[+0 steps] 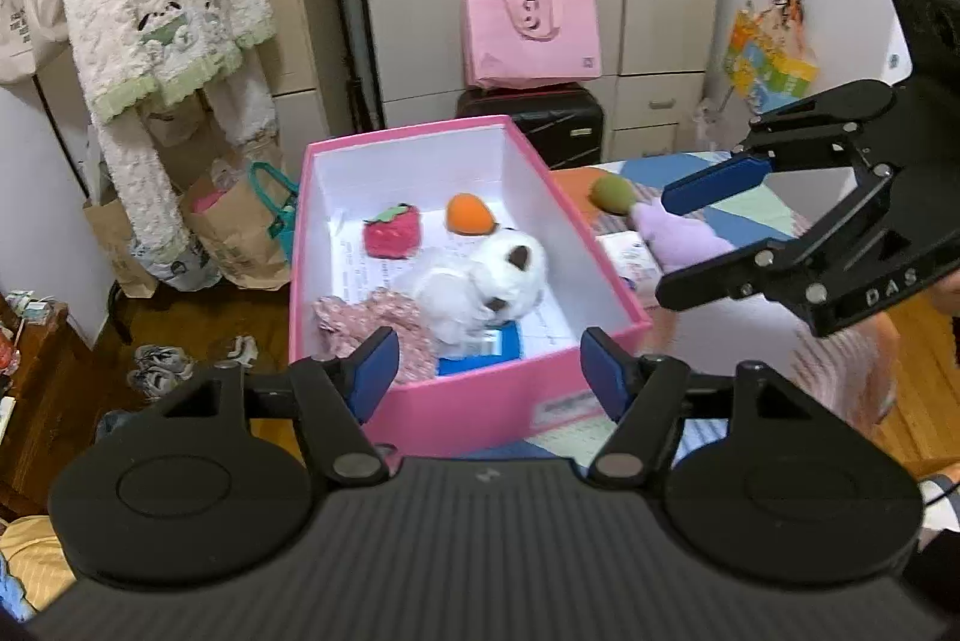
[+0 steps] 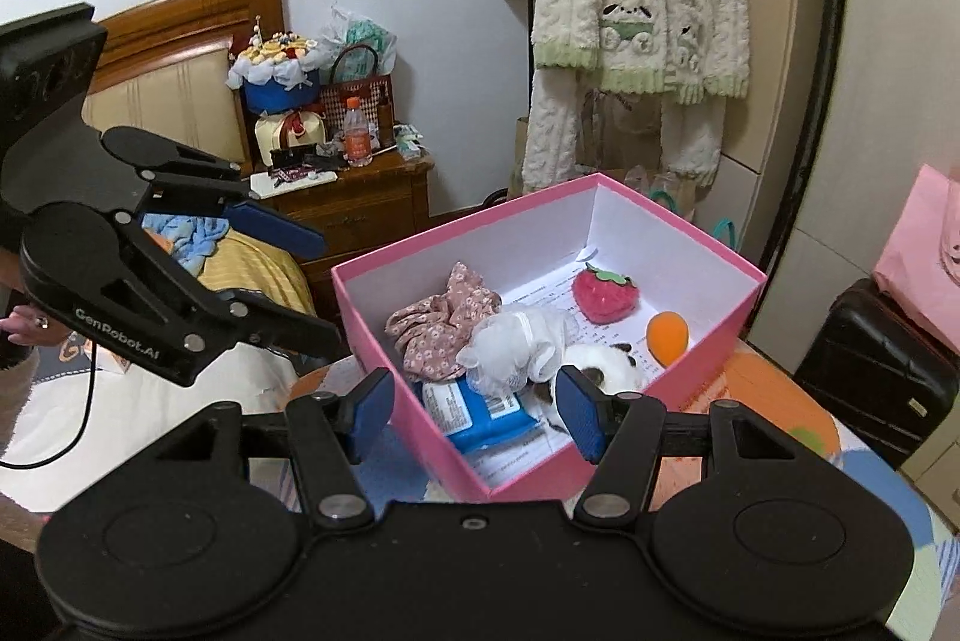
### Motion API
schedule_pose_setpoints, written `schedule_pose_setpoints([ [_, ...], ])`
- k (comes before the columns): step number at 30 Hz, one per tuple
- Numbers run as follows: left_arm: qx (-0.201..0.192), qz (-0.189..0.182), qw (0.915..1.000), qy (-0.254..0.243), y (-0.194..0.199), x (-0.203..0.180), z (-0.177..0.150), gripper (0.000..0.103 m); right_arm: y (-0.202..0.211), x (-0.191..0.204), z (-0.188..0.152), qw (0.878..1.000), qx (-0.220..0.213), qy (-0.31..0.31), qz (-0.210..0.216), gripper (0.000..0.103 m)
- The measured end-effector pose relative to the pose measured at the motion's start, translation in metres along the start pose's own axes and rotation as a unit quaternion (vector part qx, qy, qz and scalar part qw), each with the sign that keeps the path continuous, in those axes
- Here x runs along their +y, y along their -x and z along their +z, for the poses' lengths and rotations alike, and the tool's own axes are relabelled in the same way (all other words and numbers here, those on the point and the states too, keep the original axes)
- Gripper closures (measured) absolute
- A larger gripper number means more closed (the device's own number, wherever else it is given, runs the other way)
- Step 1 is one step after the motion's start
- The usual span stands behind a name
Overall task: Organize soft objects
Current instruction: 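Withdraw both tools from the box toward the purple plush on the bed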
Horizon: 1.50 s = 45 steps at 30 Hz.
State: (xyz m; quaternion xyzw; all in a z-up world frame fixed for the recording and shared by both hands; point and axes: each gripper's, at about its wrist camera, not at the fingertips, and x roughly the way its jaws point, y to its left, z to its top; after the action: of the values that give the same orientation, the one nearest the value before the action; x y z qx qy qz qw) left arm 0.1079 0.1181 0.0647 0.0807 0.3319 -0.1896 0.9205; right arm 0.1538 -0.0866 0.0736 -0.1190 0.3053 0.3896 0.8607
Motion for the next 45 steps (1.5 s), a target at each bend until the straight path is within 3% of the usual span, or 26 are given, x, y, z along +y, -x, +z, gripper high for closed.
schedule_pose_setpoints([
  [5, 0.001, -0.025, 0.9997, -0.001, 0.010, -0.014, -0.004, 0.033, 0.025, 0.003, -0.011, 1.000, -0.006, -0.007, -0.017, 0.030],
  [11, 0.009, -0.053, 0.9985, -0.007, 0.010, -0.033, -0.010, 0.028, 0.051, 0.004, -0.031, 0.999, -0.017, -0.018, -0.043, 0.030],
  [16, 0.018, -0.075, 0.9969, -0.012, 0.000, -0.049, -0.011, 0.018, 0.073, 0.002, -0.058, 0.997, -0.027, -0.035, -0.059, 0.029],
  [24, 0.032, -0.105, 0.9937, -0.023, -0.025, -0.083, -0.007, 0.012, 0.098, -0.013, -0.101, 0.993, -0.037, -0.067, -0.089, 0.024],
  [32, 0.014, -0.150, 0.9884, -0.018, -0.051, -0.108, 0.005, 0.013, 0.098, -0.040, -0.127, 0.990, -0.041, -0.076, -0.114, 0.024],
  [45, -0.018, -0.149, 0.9867, -0.062, -0.114, -0.164, 0.020, 0.013, 0.059, -0.093, -0.169, 0.990, -0.054, -0.055, -0.118, 0.023],
])
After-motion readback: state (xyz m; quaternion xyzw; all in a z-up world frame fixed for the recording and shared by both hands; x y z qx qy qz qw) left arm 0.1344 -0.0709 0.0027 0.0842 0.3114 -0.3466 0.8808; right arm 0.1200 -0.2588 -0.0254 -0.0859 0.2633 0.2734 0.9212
